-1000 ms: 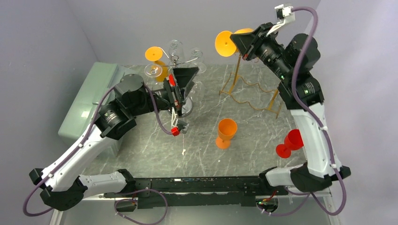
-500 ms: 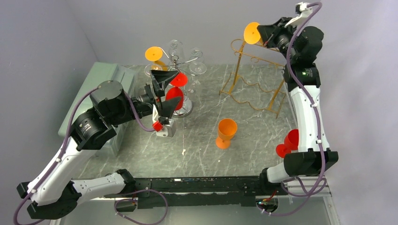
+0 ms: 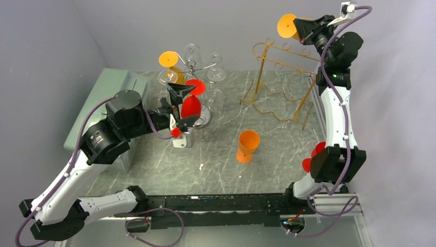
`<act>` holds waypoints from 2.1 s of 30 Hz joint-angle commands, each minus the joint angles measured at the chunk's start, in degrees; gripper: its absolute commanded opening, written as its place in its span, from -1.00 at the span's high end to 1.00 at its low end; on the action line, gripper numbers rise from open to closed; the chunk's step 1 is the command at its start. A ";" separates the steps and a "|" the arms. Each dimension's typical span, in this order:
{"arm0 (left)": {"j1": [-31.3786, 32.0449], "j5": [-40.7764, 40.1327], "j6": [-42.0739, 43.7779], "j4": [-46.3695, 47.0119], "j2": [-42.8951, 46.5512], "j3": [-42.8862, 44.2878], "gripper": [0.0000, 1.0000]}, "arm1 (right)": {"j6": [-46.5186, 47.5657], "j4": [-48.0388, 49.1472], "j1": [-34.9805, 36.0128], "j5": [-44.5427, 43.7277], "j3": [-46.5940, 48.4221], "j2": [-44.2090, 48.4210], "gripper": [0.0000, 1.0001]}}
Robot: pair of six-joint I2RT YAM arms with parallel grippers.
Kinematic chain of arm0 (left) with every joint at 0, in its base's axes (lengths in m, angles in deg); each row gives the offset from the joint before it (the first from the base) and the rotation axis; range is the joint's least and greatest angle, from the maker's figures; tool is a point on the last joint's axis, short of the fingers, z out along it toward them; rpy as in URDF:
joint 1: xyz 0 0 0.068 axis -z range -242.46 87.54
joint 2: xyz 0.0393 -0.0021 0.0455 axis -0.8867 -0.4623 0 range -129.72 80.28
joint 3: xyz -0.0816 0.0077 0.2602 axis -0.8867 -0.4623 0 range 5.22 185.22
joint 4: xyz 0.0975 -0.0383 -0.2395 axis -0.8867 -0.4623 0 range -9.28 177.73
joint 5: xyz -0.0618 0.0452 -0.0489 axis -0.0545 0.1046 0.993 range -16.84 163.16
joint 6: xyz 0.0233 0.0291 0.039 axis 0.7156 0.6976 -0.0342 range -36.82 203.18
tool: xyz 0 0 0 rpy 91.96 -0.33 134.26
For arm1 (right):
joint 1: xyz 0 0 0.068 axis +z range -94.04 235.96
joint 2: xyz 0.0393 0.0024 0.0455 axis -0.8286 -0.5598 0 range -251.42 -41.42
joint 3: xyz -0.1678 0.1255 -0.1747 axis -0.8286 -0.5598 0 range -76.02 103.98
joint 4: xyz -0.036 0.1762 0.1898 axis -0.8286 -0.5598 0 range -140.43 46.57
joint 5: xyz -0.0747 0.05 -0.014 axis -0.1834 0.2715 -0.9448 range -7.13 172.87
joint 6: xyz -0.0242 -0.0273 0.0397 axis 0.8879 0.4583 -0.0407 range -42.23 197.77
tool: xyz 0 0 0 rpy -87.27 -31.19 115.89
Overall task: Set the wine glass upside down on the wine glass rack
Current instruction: Turn the wine glass upside down at the wine rack.
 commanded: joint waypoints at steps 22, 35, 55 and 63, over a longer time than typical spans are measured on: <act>0.22 2.00 -6.30 -0.46 1.33 -4.19 -0.99 | -9.46 15.96 -4.50 4.58 -3.24 -10.76 1.00; 0.24 3.96 -6.45 -0.03 1.28 -4.83 -0.99 | -10.42 14.41 -5.32 6.51 -1.53 -15.17 1.00; 0.23 4.66 -4.58 0.84 2.22 -6.81 -0.99 | -11.60 7.07 -5.10 6.76 -0.76 -16.63 0.61; 0.24 4.90 -3.58 0.66 3.16 -7.59 -0.99 | -11.38 7.11 -4.97 6.45 -1.96 -15.57 0.98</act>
